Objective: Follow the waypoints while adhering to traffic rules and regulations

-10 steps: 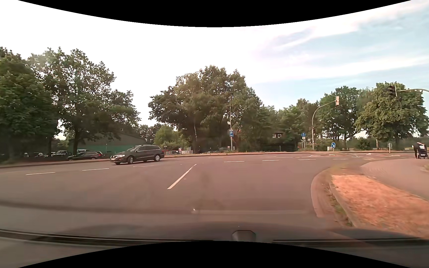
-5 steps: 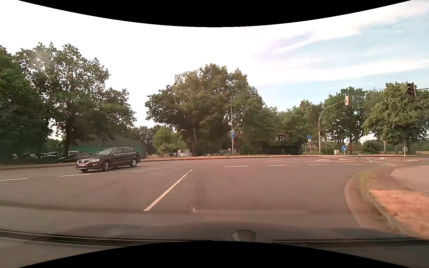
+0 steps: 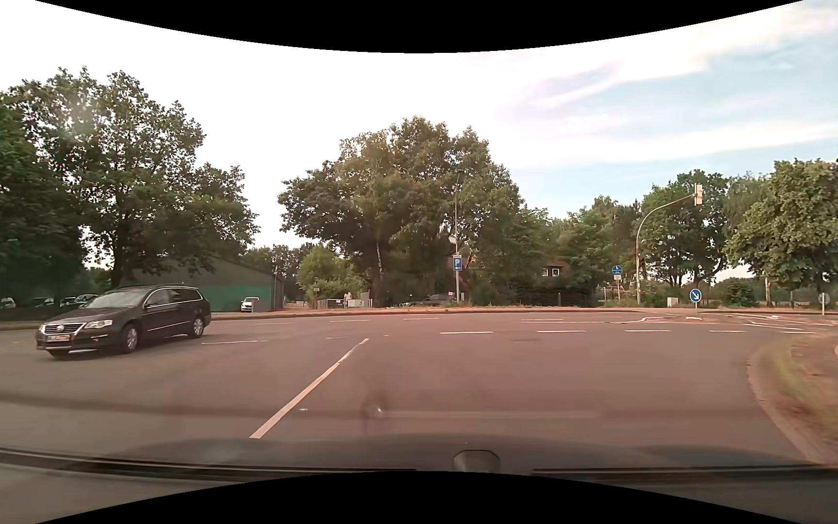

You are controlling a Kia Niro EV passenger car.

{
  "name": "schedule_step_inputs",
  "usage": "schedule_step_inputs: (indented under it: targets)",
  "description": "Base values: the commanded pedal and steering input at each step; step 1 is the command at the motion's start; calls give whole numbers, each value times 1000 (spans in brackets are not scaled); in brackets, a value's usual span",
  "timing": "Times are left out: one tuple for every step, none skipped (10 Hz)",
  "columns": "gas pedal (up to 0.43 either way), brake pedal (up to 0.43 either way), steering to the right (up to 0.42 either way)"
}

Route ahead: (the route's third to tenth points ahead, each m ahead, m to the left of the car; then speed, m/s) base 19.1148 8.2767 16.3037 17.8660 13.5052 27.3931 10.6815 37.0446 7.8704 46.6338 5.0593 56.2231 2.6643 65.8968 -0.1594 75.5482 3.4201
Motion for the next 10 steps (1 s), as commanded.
schedule_step_inputs:
  targets:
    - [0,0,-5]
    - [0,0,-5]
    - [0,0,-5]
    - [0,0,-5]
    - [0,0,-5]
    - [0,0,-5]
    - [0,0,-5]
    - [0,0,-5]
    - [0,6,-5]
    - [0,12,-6]
